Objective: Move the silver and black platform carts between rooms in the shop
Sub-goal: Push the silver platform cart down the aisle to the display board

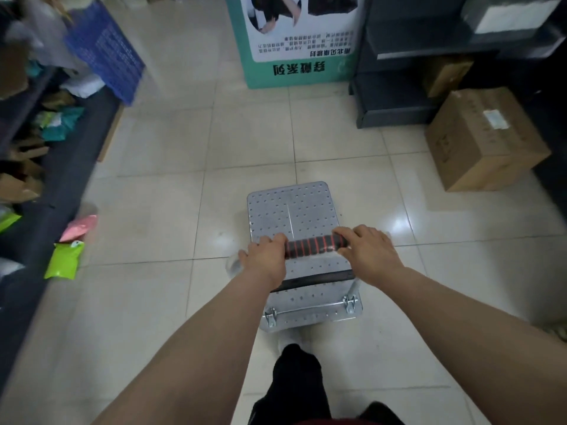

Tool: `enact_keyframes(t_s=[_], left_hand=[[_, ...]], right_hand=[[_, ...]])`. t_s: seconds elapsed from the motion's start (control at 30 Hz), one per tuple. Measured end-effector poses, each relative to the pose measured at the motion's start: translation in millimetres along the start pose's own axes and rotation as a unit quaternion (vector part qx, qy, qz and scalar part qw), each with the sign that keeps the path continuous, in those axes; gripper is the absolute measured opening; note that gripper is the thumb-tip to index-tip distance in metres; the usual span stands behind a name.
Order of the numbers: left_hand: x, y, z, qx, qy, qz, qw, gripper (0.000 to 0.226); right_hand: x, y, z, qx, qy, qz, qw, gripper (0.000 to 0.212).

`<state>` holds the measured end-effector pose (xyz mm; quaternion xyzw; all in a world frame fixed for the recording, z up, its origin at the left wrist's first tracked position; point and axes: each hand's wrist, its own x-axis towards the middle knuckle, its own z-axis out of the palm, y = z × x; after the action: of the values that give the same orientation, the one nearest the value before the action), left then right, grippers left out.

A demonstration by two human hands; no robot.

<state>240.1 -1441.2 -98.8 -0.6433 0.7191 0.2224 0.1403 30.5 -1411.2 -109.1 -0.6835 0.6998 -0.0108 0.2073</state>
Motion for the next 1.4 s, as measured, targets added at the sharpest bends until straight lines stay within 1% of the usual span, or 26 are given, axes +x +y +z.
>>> enact_keyframes(t_s=[0.17,0.37,0.53,0.73,0.83,0.97,1.1,1.3,1.4], left_hand=[[74.9,8.0,-40.2,-0.007,-0.017,0.014,1.000,0.043],[156.2,21.3,-82.5,-0.013,-0.003,-0.002,1.000,0.044],[226.2,25.5,-120.5,-0.023,0.001,-0.026,0.999,0.038],[293.0,37.8,-162.8,-0.025,-0.009,-0.086,0.996,0.037],[322.9,41.2,-182.4,-0.037,-0.008,-0.099,0.994,0.038],[363.9,40.2,-203.7,-0.049,0.006,-0.104,0.993,0.039],[411.9,32.2,-228.0,-0.057,0.015,-0.114,0.992,0.041],[494.8,16.3,-276.3,-0.066,0.021,-0.107,0.992,0.042],[533.7,5.6,-302.5,-0.064,0.023,-0.106,0.992,0.040]], right_hand=[[84.6,6.0,-25.1,0.002,0.005,0.023,1.000,0.035],[182.0,19.6,-53.9,0.028,-0.001,0.011,1.000,0.035],[265.4,29.2,-81.0,-0.001,0.006,-0.045,0.999,0.033],[354.7,40.9,-121.7,-0.039,-0.054,-0.106,0.992,0.034],[396.3,42.4,-137.4,-0.054,-0.074,-0.122,0.988,0.033],[441.5,41.8,-151.5,-0.061,-0.073,-0.126,0.988,0.033],[494.5,35.1,-165.7,-0.045,-0.071,-0.132,0.988,0.037],[590.0,13.7,-190.9,-0.054,-0.059,-0.115,0.990,0.038],[638.5,0.6,-202.6,-0.064,-0.058,-0.111,0.990,0.036]])
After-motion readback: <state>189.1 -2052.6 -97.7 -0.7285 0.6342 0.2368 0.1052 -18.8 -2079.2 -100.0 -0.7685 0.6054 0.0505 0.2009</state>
